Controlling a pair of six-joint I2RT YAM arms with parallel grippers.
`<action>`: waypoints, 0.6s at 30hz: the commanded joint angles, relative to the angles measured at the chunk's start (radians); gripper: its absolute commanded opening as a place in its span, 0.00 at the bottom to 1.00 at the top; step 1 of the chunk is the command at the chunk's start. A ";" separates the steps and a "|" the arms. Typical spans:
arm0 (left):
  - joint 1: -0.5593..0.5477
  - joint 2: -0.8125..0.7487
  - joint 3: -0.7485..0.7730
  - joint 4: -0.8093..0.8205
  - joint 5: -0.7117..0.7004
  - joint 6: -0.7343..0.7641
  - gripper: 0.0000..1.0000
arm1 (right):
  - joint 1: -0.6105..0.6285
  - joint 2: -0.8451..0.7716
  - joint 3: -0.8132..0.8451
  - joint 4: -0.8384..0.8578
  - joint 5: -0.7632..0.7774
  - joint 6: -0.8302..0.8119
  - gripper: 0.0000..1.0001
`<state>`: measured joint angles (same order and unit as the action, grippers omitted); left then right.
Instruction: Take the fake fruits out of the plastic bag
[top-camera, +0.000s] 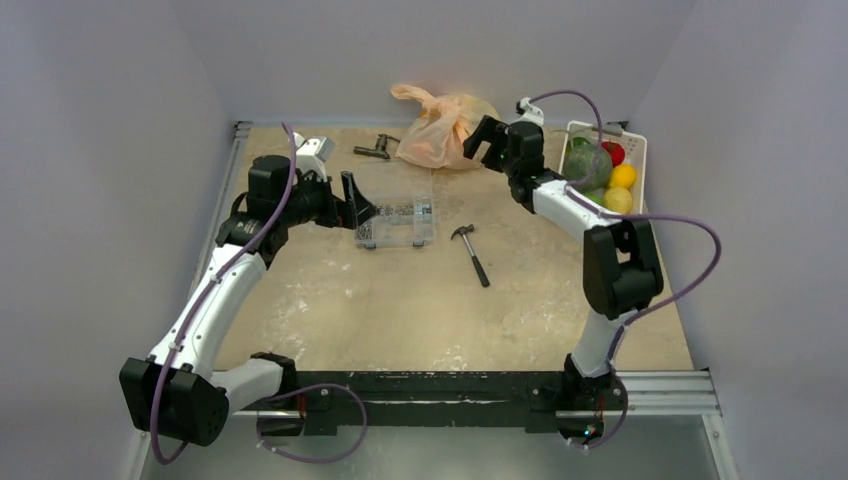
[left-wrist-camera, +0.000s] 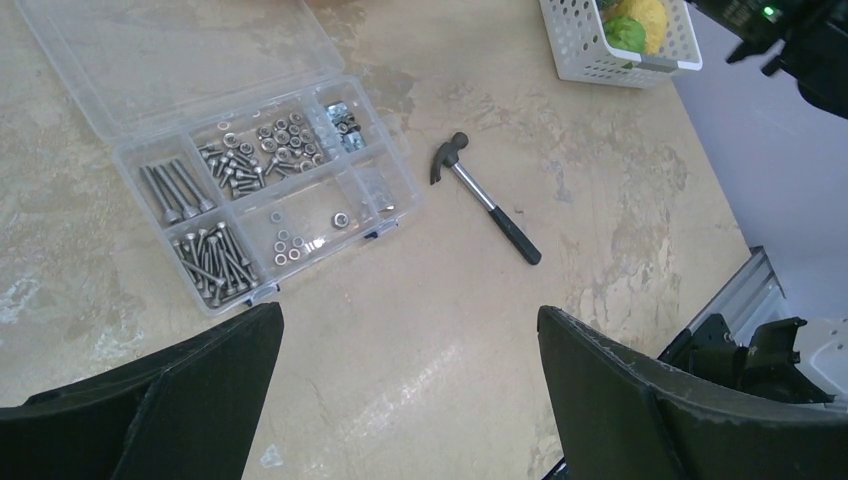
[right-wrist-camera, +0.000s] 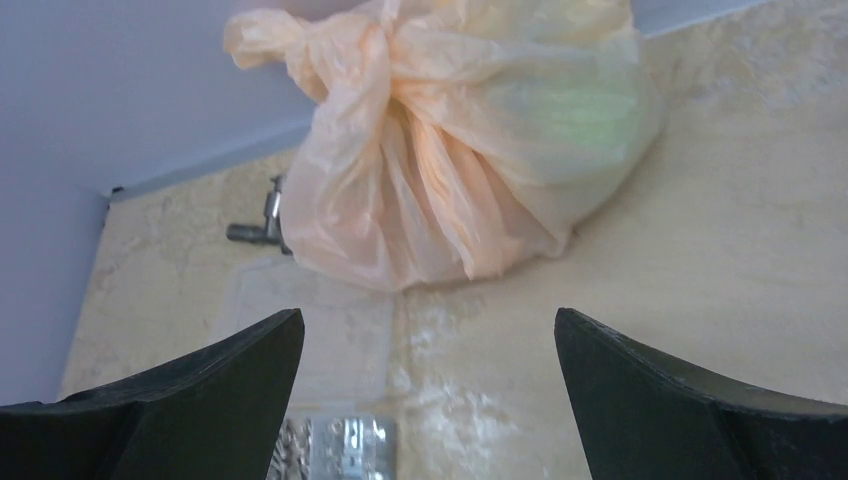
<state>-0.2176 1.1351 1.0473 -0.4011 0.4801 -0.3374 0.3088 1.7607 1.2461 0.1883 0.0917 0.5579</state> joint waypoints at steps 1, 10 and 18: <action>-0.006 0.002 0.031 0.056 0.041 0.032 0.99 | 0.003 0.151 0.191 0.152 -0.042 0.051 0.99; -0.006 0.032 0.042 0.059 0.056 0.029 1.00 | 0.008 0.457 0.527 0.198 -0.114 0.052 0.99; -0.006 0.052 0.045 0.053 0.047 0.034 0.97 | 0.046 0.686 0.887 -0.055 0.103 0.067 0.89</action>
<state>-0.2184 1.1828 1.0527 -0.3824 0.5129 -0.3248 0.3298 2.3802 1.9430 0.2565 0.0628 0.6067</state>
